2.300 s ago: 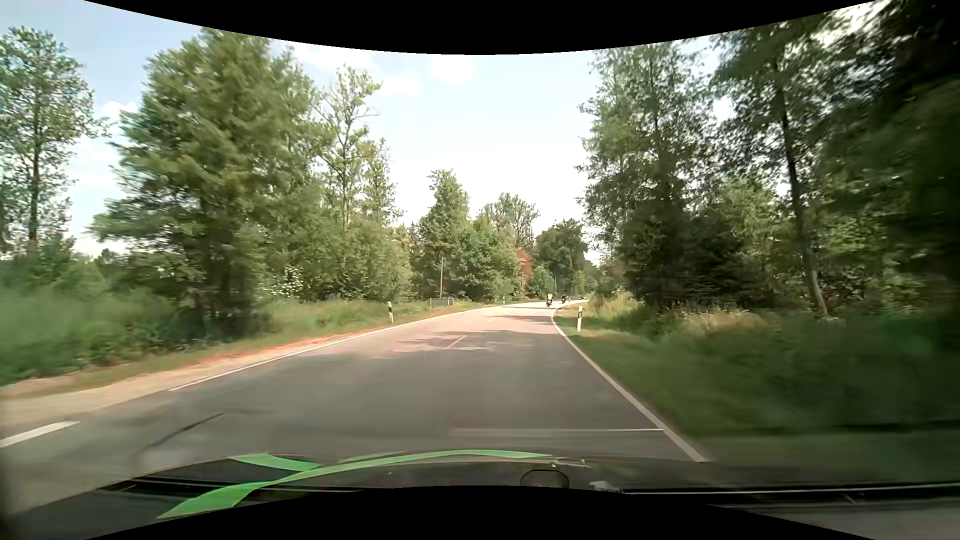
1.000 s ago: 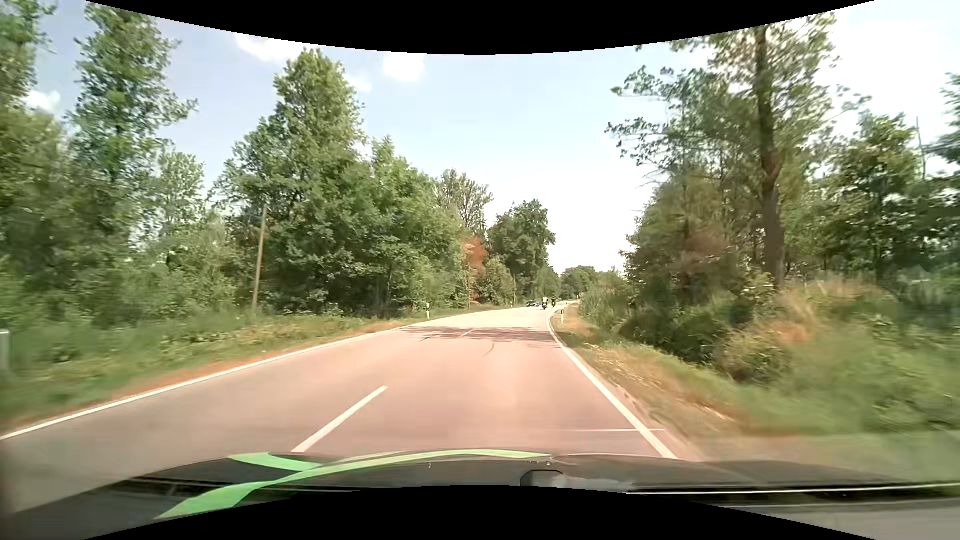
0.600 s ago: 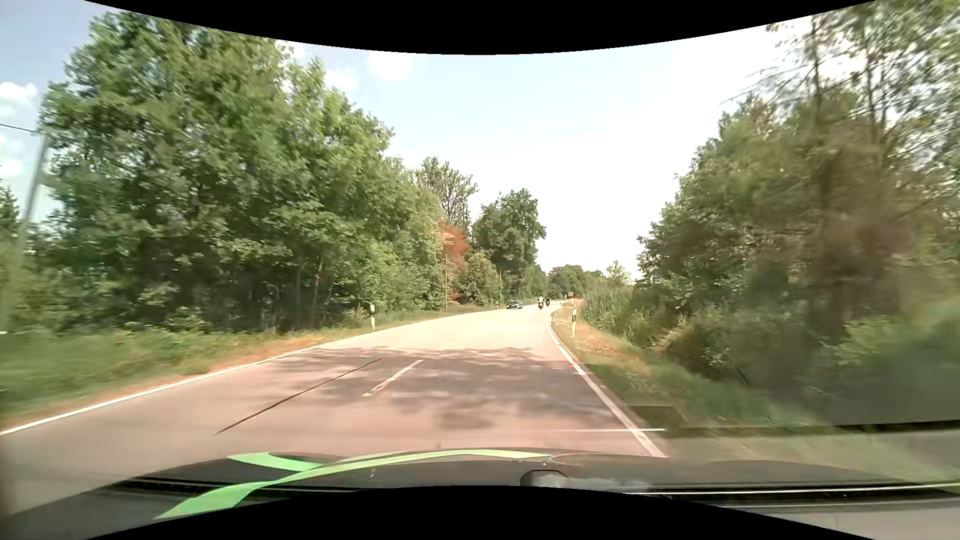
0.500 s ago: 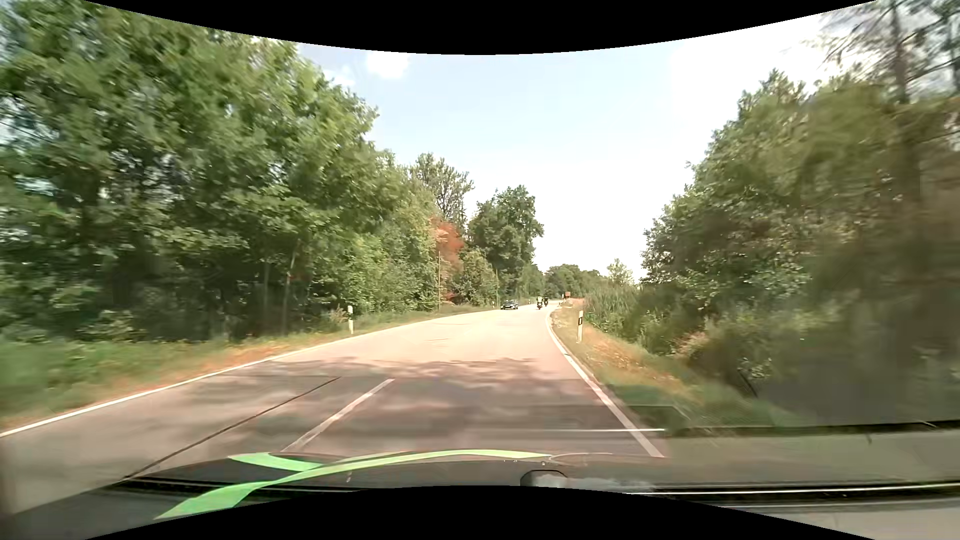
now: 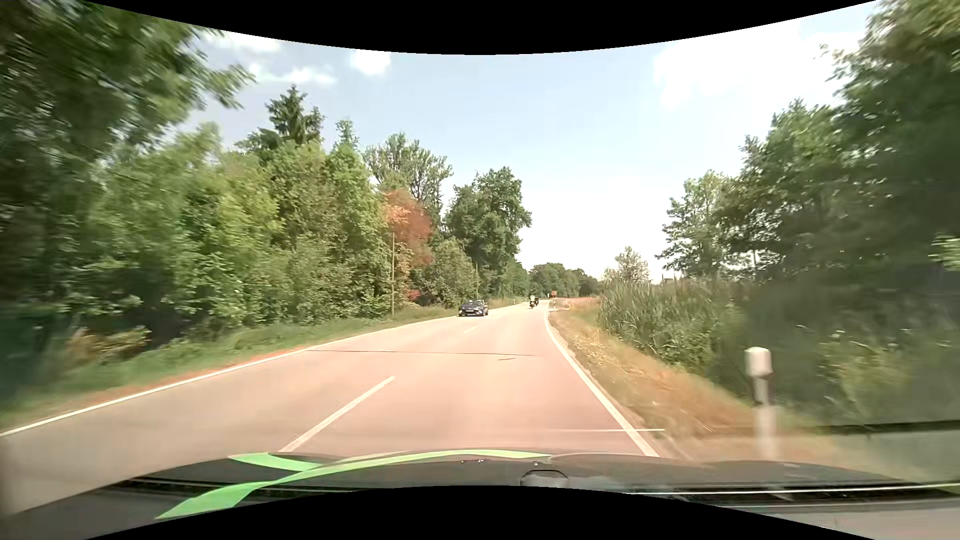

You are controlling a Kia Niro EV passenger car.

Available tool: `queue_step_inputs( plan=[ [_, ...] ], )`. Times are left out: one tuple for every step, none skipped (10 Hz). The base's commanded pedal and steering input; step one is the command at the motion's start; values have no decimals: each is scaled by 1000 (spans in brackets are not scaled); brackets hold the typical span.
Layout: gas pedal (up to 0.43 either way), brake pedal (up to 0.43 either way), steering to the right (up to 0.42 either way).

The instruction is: Follow the waypoints while adhering to traffic rules and regulations

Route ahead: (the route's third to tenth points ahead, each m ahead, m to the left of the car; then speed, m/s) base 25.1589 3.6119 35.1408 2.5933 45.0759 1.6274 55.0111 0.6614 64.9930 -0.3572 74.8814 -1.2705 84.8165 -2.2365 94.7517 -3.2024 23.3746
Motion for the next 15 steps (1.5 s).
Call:
queue_step_inputs(
  plan=[
    [331, 0, 19],
    [331, 0, 19],
    [331, 0, 18],
    [319, 0, 18],
    [311, 0, 17],
    [311, 0, 14],
    [311, 0, 11],
    [331, 0, 9],
    [331, 0, 9],
    [339, 0, 9],
    [350, 0, 8],
    [350, 0, 7],
    [350, 0, 6],
    [350, 0, 6],
    [350, 0, 6]
  ],
)
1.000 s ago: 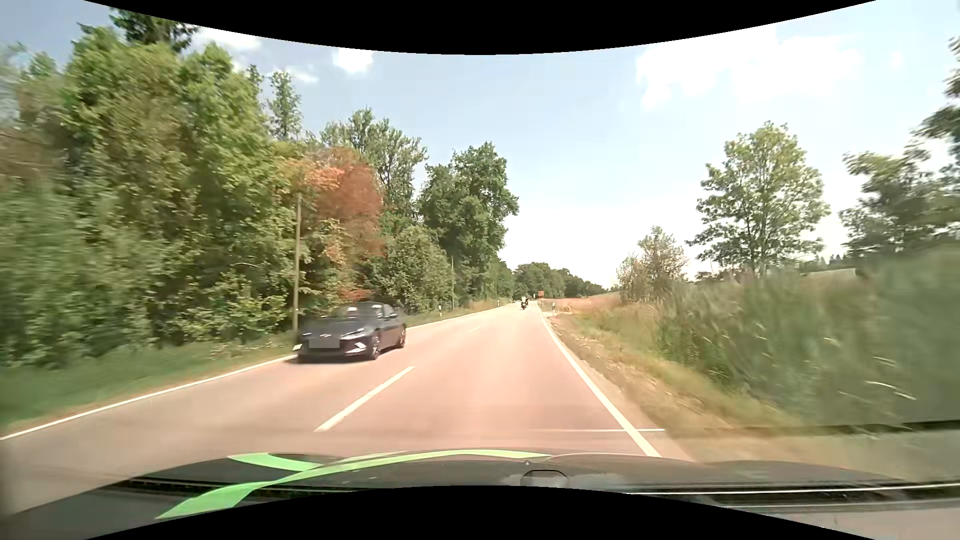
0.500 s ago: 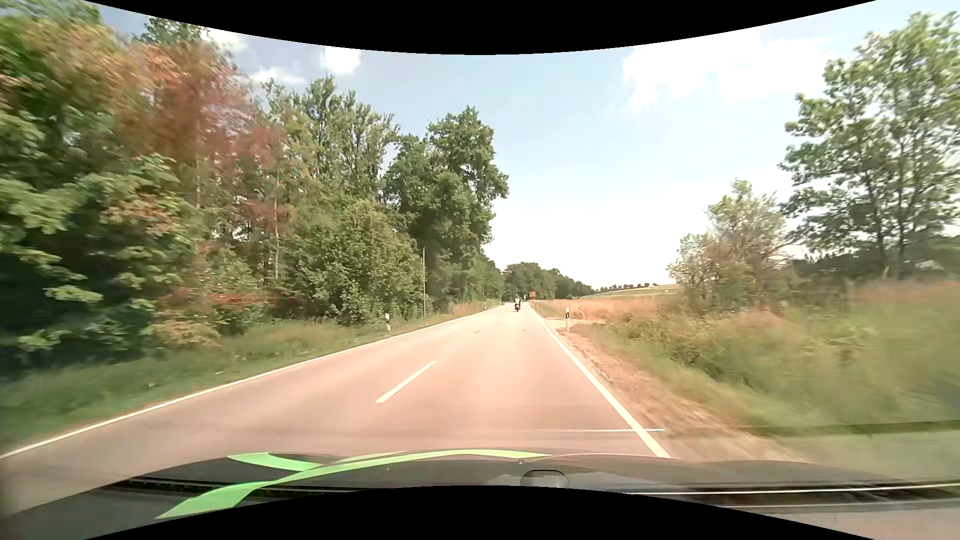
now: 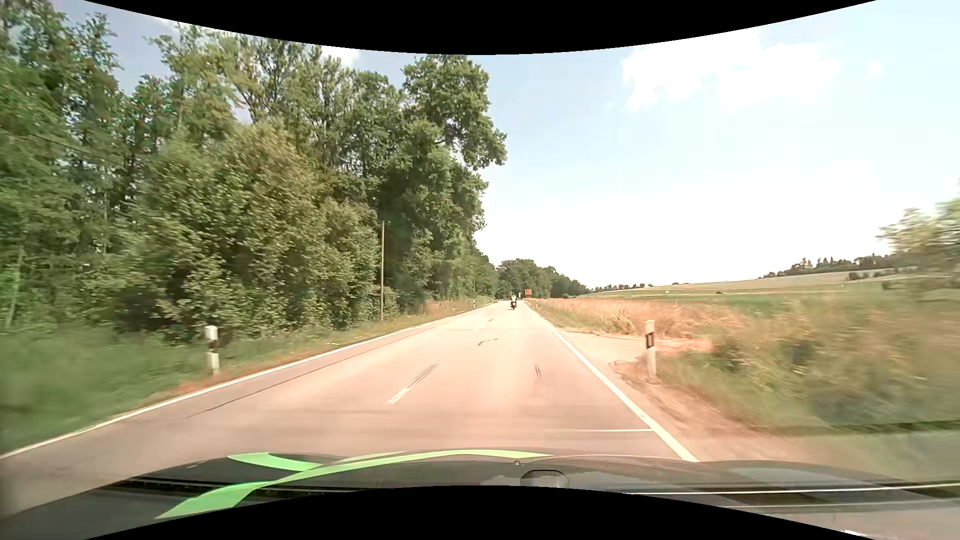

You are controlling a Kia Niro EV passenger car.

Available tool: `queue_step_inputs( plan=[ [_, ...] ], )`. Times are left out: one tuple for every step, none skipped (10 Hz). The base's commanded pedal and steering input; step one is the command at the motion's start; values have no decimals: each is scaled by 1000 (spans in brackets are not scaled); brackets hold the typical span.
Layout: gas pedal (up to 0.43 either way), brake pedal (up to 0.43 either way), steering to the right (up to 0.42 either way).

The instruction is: Follow the waypoints while adhering to traffic rules and regulations

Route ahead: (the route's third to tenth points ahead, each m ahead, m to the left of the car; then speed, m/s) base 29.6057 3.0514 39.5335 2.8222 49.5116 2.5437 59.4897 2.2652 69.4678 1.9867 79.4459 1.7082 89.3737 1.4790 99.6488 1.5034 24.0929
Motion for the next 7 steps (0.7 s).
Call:
queue_step_inputs(
  plan=[
    [350, 0, 7],
    [350, 0, 6],
    [350, 0, 6],
    [339, 0, 7],
    [331, 0, 7],
    [331, 0, 7],
    [331, 0, 7]
  ],
)
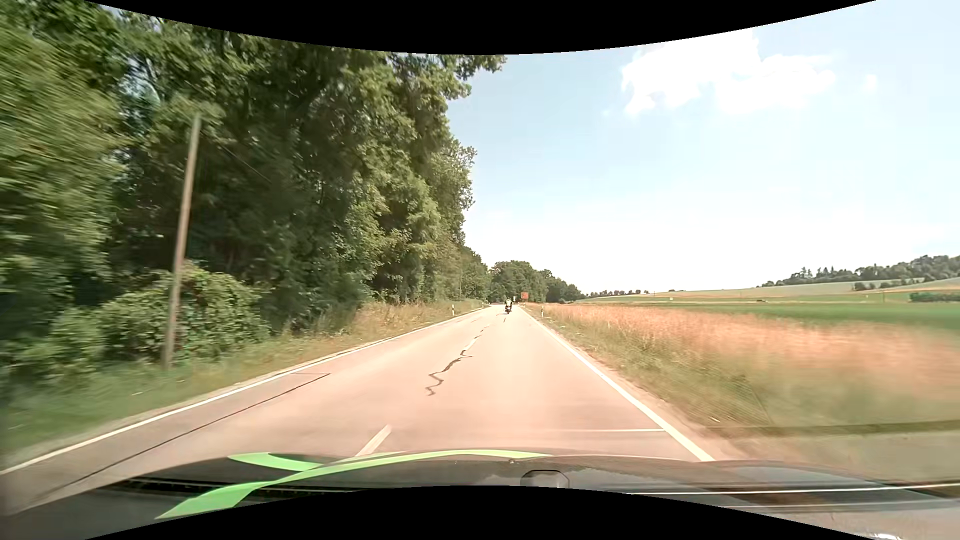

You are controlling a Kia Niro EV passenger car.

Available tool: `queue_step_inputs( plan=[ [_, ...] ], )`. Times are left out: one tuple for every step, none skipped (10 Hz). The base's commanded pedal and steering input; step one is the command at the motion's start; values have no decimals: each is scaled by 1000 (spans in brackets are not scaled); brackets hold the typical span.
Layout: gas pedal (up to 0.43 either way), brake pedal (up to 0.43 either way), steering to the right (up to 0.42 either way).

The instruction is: Follow the waypoints while adhering to traffic rules and regulations

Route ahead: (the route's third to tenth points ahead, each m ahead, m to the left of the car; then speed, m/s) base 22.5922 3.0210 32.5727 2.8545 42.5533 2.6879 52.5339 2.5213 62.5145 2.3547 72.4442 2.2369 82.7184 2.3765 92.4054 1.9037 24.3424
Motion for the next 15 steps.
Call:
queue_step_inputs(
  plan=[
    [331, 0, 6],
    [331, 0, 5],
    [319, 0, 4],
    [319, 0, 2],
    [268, 0, 1],
    [260, 0, 1],
    [248, 0, 1],
    [177, 0, 1],
    [150, 0, 2],
    [150, 0, 2],
    [130, 0, 2],
    [79, 0, 2],
    [59, 0, 2],
    [59, 0, 2],
    [59, 0, 2]
  ],
)
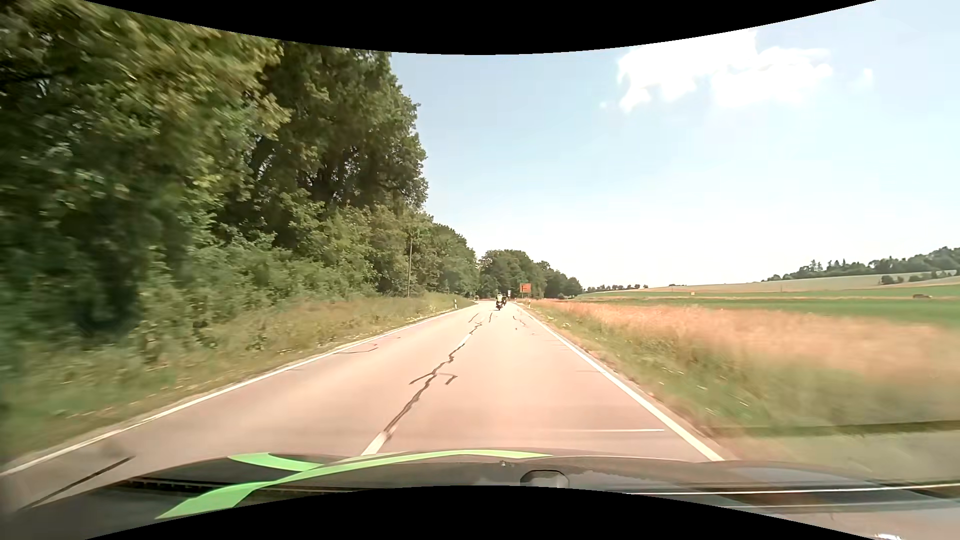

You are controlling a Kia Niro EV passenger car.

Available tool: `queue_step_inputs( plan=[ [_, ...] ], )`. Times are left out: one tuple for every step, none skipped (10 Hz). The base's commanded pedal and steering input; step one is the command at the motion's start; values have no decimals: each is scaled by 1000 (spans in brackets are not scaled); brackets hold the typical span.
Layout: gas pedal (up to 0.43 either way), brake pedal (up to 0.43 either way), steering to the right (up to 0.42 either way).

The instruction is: Follow the waypoints while adhering to traffic rules and regulations

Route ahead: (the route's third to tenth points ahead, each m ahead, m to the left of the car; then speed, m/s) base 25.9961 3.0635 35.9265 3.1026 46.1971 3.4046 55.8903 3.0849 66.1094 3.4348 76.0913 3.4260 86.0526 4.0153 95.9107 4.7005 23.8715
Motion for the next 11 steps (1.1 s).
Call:
queue_step_inputs(
  plan=[
    [47, 0, 2],
    [47, 0, 2],
    [47, 0, 2],
    [47, 0, 2],
    [47, 0, 2],
    [47, 0, 2],
    [47, 0, 2],
    [47, 0, 2],
    [59, 0, 2],
    [118, 0, 2],
    [130, 0, 2]
  ],
)
